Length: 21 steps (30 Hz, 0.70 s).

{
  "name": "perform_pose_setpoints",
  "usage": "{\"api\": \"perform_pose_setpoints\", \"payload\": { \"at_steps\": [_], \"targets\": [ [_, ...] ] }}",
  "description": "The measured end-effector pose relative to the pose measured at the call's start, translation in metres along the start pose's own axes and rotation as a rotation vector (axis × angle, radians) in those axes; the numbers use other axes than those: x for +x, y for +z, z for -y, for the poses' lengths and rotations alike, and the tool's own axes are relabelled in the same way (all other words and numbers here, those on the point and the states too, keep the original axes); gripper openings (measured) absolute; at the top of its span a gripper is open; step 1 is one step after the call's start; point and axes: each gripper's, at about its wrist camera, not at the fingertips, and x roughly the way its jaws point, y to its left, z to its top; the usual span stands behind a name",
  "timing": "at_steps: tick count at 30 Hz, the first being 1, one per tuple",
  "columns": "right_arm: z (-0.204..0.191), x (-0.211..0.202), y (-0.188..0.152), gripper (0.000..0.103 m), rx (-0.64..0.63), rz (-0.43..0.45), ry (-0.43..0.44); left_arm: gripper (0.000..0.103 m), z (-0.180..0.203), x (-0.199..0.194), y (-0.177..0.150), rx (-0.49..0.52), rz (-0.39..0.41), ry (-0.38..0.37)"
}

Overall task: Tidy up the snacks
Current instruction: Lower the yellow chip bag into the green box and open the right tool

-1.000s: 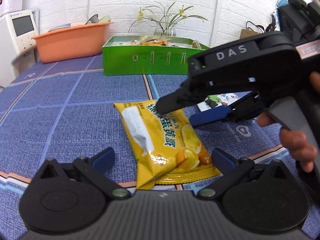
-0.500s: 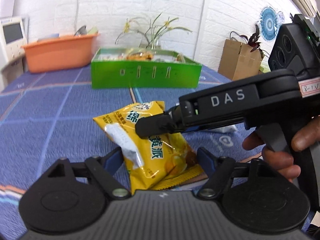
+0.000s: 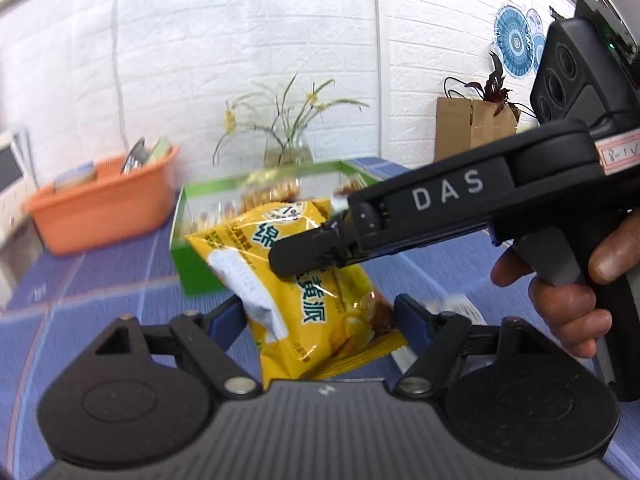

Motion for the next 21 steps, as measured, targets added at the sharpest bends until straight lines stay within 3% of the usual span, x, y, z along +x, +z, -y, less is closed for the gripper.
{"api": "perform_pose_setpoints", "payload": {
  "at_steps": [4,7,10,14,16,18,21],
  "targets": [
    [0.043,0.007,0.03,0.061,0.16,0.075,0.028,0.077,-0.007,0.039,0.04,0.003,0.03,-0.012],
    [0.079,0.014,0.048,0.061,0.303,0.119,0.033,0.077,-0.017,0.074,0.065,-0.068,0.063,-0.036],
    [0.104,0.021,0.057,0.06,0.344,0.184,-0.051,0.09,-0.025,0.108,0.077,-0.134,0.098,-0.012],
    [0.123,0.025,0.058,0.062,0.296,0.252,-0.162,0.09,-0.03,0.137,0.073,-0.195,0.041,0.019],
    [0.127,0.024,0.056,0.069,0.263,0.287,-0.192,0.091,-0.033,0.134,0.064,-0.203,0.036,0.021],
    [0.134,0.02,0.056,0.103,0.266,0.317,-0.198,0.094,-0.033,0.128,0.058,-0.198,0.031,0.035],
    [0.132,0.011,0.059,0.103,0.238,0.367,-0.234,0.096,-0.031,0.111,0.049,-0.195,0.037,0.039]
  ]
}}
